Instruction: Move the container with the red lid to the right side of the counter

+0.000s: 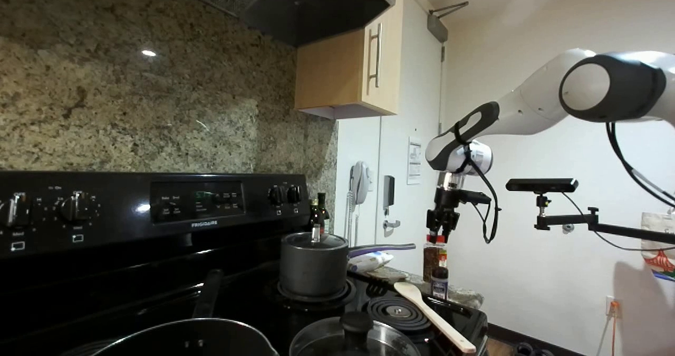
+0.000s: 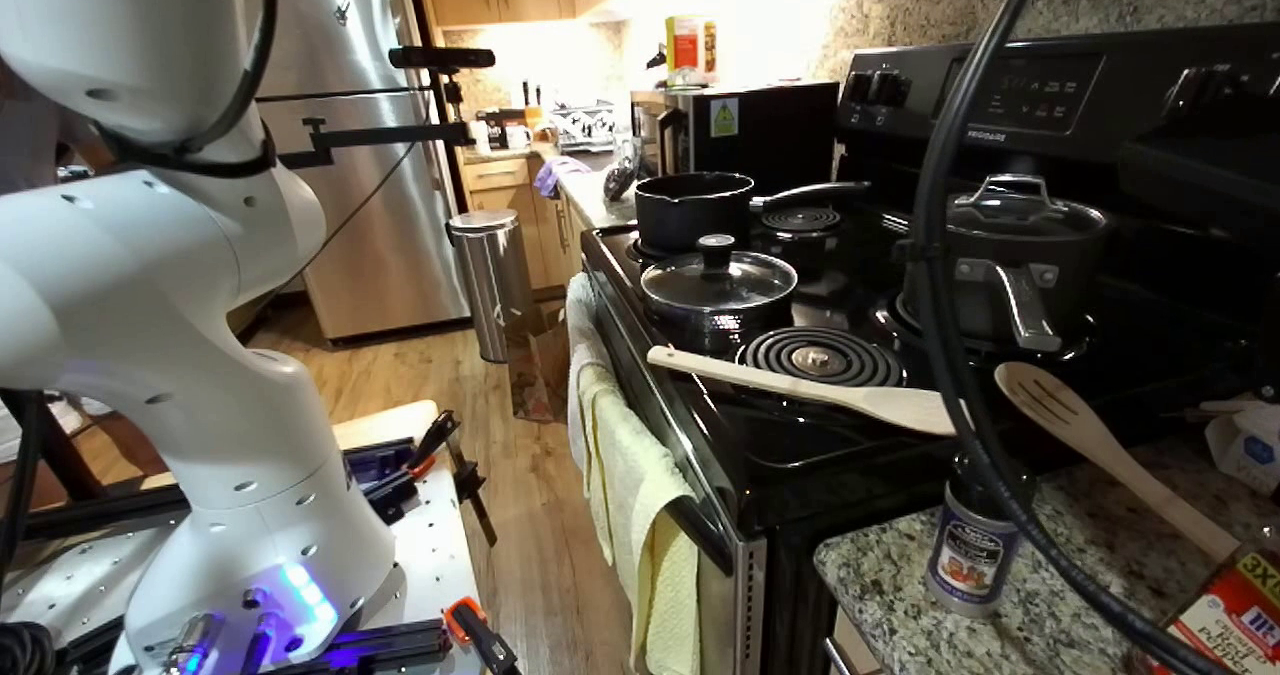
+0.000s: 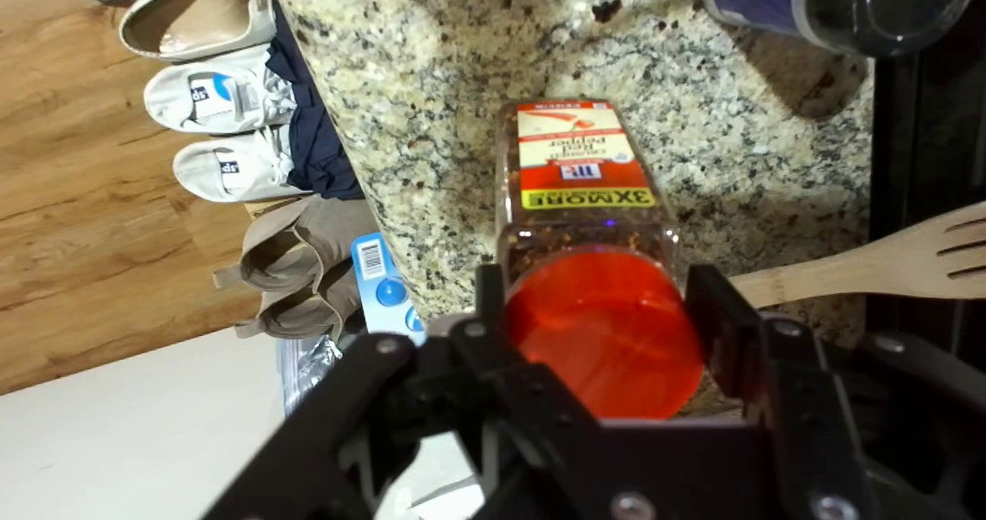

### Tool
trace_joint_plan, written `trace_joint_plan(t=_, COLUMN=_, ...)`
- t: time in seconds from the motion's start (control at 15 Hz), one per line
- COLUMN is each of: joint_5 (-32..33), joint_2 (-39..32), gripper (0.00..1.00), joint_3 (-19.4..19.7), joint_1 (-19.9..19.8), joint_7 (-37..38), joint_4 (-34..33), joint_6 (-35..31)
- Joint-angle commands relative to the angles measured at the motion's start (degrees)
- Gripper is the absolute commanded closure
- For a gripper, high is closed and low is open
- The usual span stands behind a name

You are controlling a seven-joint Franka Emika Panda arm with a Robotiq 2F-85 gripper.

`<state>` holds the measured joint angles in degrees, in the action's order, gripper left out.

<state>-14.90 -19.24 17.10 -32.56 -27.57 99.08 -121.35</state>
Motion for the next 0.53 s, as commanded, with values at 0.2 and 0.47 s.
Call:
trace_joint_plan(t=0.2, joint_5=2.2, joint_2=1.7, gripper=0.65, joint_3=-0.3, joint_1=-0.1, joint_7=-2.8, joint_4=1.6, joint_6=-0.3)
trace_joint_plan(t=0.47, joint_5=0.7, joint_2=0.9, gripper=0.65, joint_3=-1.2, joint_1=-0.1, joint_7=-3.8, joint_4=3.2, joint_6=-2.2)
